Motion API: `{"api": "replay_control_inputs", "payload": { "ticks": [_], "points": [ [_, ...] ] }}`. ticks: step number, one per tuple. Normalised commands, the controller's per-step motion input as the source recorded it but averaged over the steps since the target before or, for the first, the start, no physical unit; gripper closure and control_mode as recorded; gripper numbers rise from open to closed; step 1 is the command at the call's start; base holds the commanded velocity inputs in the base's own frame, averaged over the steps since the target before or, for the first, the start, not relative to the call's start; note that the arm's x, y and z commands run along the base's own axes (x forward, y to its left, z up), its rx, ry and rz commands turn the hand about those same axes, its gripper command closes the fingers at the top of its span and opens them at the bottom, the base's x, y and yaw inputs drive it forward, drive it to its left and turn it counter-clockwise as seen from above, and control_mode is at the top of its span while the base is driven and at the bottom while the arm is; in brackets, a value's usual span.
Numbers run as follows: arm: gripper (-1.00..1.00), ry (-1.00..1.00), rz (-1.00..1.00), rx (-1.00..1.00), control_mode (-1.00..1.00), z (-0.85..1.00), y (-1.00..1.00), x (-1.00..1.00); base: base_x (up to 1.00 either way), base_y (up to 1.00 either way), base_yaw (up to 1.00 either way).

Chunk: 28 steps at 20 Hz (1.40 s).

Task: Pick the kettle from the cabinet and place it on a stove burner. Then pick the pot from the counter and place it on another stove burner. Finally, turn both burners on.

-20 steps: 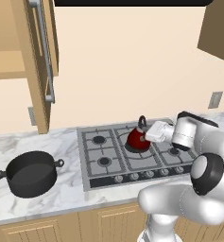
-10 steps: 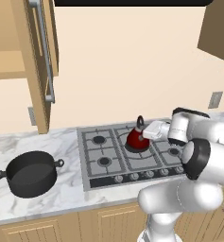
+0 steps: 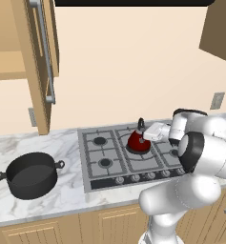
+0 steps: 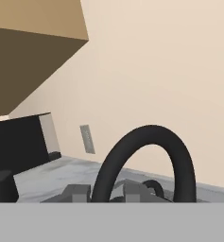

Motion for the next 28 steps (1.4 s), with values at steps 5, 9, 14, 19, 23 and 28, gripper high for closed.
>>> {"api": "replay_control_inputs", "payload": {
  "ticks": [5,9,14,19,23,28],
  "points": [
    [1.0,-0.01,0.0,0.0,-1.0,-0.08,0.0,0.26,0.0,0.0,0.0],
    [1.0,0.0,0.0,0.0,-1.0,-0.14,0.0,0.02,0.0,0.0,0.0],
    [-1.0,0.0,0.0,0.0,-1.0,-0.14,0.0,0.03,0.0,0.0,0.0],
    [-1.0,0.0,0.0,0.02,-1.0,-0.08,0.0,0.02,0.0,0.0,0.0],
    [-1.0,0.0,0.0,0.01,-1.0,-0.04,0.0,0.0,0.0,0.0,0.0],
    [-1.0,0.0,0.0,0.01,-1.0,-0.03,0.0,0.0,0.0,0.0,0.0]
  ]
}}
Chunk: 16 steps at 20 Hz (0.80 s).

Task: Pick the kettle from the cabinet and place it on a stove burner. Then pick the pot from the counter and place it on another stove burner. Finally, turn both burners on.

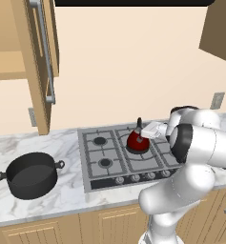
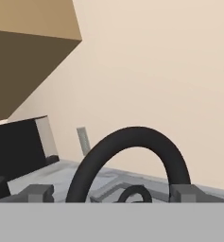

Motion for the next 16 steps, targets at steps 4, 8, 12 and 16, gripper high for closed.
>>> {"api": "replay_control_inputs", "payload": {
  "ticks": [4,8,12,16],
  "points": [
    [-1.0,0.0,0.0,0.01,-1.0,-0.01,0.0,0.0,0.0,0.0,0.0],
    [-1.0,0.0,0.0,0.0,-1.0,0.0,0.0,0.0,0.0,0.0,0.0],
    [-1.0,0.0,0.0,0.0,-1.0,0.0,0.0,-0.04,0.0,0.0,0.0],
    [-1.0,0.0,0.0,0.0,-1.0,0.0,0.0,-0.05,0.0,0.0,0.0]
  ]
}}
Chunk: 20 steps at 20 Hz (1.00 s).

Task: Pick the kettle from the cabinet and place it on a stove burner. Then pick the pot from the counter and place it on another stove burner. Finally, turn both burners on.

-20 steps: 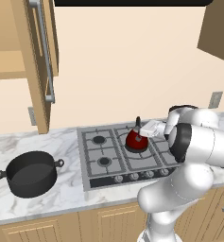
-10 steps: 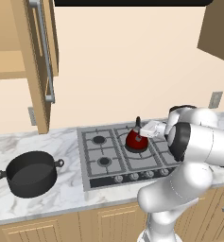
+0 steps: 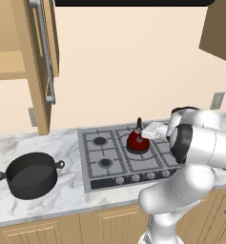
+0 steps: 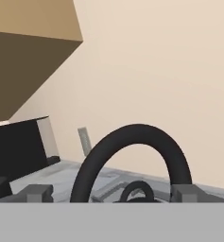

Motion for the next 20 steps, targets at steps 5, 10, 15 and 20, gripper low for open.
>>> {"api": "replay_control_inputs", "payload": {
  "ticks": [5,10,15,20],
  "points": [
    [-1.0,-0.02,0.01,0.0,-1.0,0.0,0.01,-0.15,0.0,0.0,0.0],
    [-1.0,-0.08,0.02,0.0,-1.0,0.04,0.01,-0.39,0.0,0.0,0.0],
    [-1.0,-0.13,0.03,-0.02,-1.0,0.26,0.01,-0.53,0.0,0.0,0.0],
    [-1.0,-0.27,0.08,-0.07,-1.0,0.45,0.0,-0.62,0.0,0.0,0.0]
  ]
}}
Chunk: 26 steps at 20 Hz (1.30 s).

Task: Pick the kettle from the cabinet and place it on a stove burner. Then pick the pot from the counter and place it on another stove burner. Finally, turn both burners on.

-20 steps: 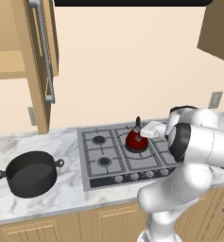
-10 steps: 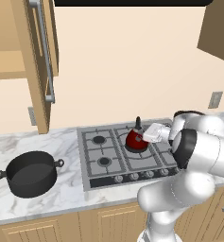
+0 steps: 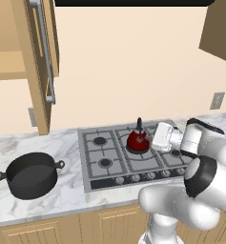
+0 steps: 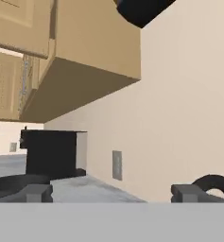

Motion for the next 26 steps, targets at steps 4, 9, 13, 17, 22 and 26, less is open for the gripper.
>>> {"api": "replay_control_inputs", "payload": {
  "ticks": [4,9,13,17,22,26],
  "points": [
    [-1.0,-0.4,0.13,-0.14,-1.0,0.5,0.02,-0.78,0.0,0.0,0.0],
    [-1.0,-0.46,0.15,-0.2,-1.0,0.46,0.07,-0.81,0.0,0.0,0.0],
    [-1.0,-0.48,0.14,-0.22,-1.0,0.43,0.14,-0.78,0.0,0.0,0.0],
    [-1.0,-0.52,0.11,-0.3,-1.0,0.35,0.28,-0.78,0.0,0.0,0.0],
    [-1.0,-0.47,0.1,-0.3,-1.0,0.23,0.31,-0.8,0.0,0.0,0.0],
    [-1.0,-0.43,0.1,-0.2,-1.0,0.09,0.31,-0.74,0.0,0.0,0.0]
  ]
}}
